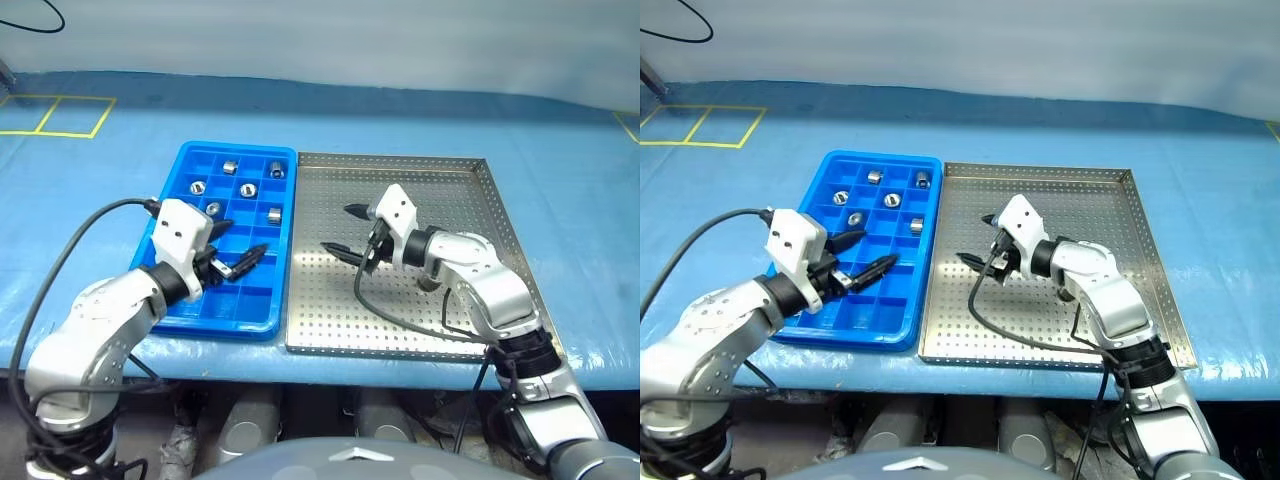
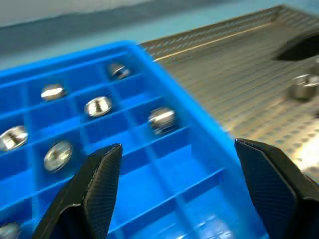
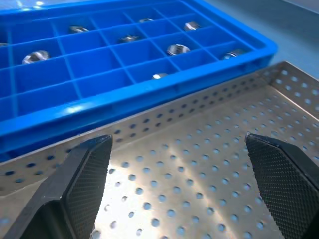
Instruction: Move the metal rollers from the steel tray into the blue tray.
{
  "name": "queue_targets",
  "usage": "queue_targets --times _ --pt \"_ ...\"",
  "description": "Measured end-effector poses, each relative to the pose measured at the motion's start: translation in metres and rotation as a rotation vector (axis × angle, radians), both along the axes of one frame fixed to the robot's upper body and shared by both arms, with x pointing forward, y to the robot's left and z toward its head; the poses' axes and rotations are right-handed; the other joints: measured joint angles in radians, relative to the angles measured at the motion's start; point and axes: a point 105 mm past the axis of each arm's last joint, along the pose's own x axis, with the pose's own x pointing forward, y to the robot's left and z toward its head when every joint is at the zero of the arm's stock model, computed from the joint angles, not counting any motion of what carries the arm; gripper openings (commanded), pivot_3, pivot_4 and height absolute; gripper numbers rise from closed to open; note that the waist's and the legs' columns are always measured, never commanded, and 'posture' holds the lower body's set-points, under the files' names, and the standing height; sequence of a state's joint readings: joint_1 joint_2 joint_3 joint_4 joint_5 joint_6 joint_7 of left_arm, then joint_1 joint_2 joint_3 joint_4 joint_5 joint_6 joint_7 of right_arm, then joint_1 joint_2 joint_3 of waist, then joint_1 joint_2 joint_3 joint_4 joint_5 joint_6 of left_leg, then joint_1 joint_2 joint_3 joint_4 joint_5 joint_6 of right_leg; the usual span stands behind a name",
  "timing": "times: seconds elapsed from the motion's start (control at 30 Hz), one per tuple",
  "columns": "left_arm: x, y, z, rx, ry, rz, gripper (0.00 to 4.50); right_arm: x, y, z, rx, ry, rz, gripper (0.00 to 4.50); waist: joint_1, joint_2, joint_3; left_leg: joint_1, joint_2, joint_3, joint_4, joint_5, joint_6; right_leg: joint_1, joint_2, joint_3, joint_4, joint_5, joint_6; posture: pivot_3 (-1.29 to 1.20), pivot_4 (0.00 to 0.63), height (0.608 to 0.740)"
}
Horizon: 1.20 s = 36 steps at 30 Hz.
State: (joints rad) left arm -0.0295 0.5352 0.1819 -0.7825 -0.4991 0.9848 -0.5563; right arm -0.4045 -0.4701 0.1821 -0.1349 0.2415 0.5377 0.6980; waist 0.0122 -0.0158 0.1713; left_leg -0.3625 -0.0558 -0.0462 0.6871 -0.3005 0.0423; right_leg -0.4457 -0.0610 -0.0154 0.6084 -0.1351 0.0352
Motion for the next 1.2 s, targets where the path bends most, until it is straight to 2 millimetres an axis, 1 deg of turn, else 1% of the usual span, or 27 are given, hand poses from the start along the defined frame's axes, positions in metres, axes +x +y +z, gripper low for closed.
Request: queue_targets --times 0.1,0.17,0.2,0.37,0.53,0.67,0.77,0.9,1.1,1.2 --pt "-0.006 0.001 -0.005 0.034 0.024 -0.043 3.93 0.007 -0.014 -0.008 -0.03 0.042 -0.069 4.5 0.001 0.0 0.0 0.0 0.0 0.0 -0.001 0.001 0.0 0.0 0.001 0.0 0.0 0.0 0.0 0.02 0.15 0.74" --pt "-0.009 -0.003 -0.006 0.061 0.03 -0.091 3.93 0.008 -0.02 -0.013 -0.047 0.067 -0.093 4.5 0.001 0.0 0.0 0.0 0.0 0.0 -0.001 0.001 0.0 0.0 0.002 0.0 0.0 -0.001 -0.001 0.02 0.15 0.74" --pt "-0.011 -0.005 -0.008 0.071 0.035 -0.11 3.93 0.009 -0.023 -0.015 -0.057 0.074 -0.104 4.5 0.001 0.0 0.0 0.0 0.0 0.0 -0.001 0.0 0.001 0.0 0.002 0.0 0.0 -0.002 -0.004 0.02 0.15 0.74" --pt "-0.015 -0.023 -0.011 0.064 0.043 -0.228 3.93 0.012 -0.033 -0.015 -0.06 0.085 -0.154 4.5 0.0 0.0 0.0 0.0 -0.001 0.001 -0.001 0.0 0.002 0.0 0.002 -0.001 0.0 -0.002 -0.004 -0.01 0.15 0.74" --pt "-0.016 -0.036 -0.013 0.062 0.042 -0.308 3.93 0.012 -0.044 -0.026 -0.06 0.132 -0.199 4.5 -0.003 0.0 0.0 0.0 -0.001 0.001 -0.001 0.0 0.003 0.0 0.002 0.0 -0.001 -0.002 -0.004 -0.02 0.15 0.74" --pt "-0.014 -0.04 -0.013 0.055 0.039 -0.335 3.93 0.01 -0.049 -0.035 -0.062 0.162 -0.23 4.5 -0.011 0.0 0.0 0.0 -0.001 0.001 -0.001 0.0 0.003 0.0 0.002 0.0 -0.001 -0.003 -0.004 -0.03 0.15 0.74" --pt "-0.015 -0.043 -0.014 0.05 0.04 -0.352 3.93 0.009 -0.053 -0.038 -0.062 0.174 -0.256 4.5 -0.02 0.0 0.0 0.0 -0.001 0.001 -0.001 0.0 0.003 0.0 0.002 0.0 -0.001 -0.003 -0.004 -0.04 0.15 0.74" --pt "-0.013 -0.047 -0.018 0.029 0.049 -0.362 3.93 0.007 -0.056 -0.045 -0.063 0.194 -0.275 4.5 -0.025 0.0 0.0 0.0 -0.001 0.002 -0.001 -0.001 0.003 0.0 0.002 0.0 -0.001 -0.002 -0.003 -0.04 0.15 0.74" --pt "-0.004 -0.056 -0.017 0.01 0.013 -0.368 3.93 0.007 -0.061 -0.05 -0.063 0.213 -0.297 4.5 -0.026 0.0 0.0 0.0 -0.001 0.002 0.0 0.0 0.003 0.001 0.002 0.0 0.0 -0.002 -0.003 -0.06 0.15 0.74" --pt "0.003 -0.061 -0.017 -0.013 -0.013 -0.368 3.96 0.006 -0.061 -0.052 -0.062 0.219 -0.301 3.9 -0.026 0.0 0.0 0.0 -0.001 0.002 0.0 0.0 0.003 0.001 0.002 0.0 -0.001 -0.002 -0.003 -0.07 0.15 0.74"
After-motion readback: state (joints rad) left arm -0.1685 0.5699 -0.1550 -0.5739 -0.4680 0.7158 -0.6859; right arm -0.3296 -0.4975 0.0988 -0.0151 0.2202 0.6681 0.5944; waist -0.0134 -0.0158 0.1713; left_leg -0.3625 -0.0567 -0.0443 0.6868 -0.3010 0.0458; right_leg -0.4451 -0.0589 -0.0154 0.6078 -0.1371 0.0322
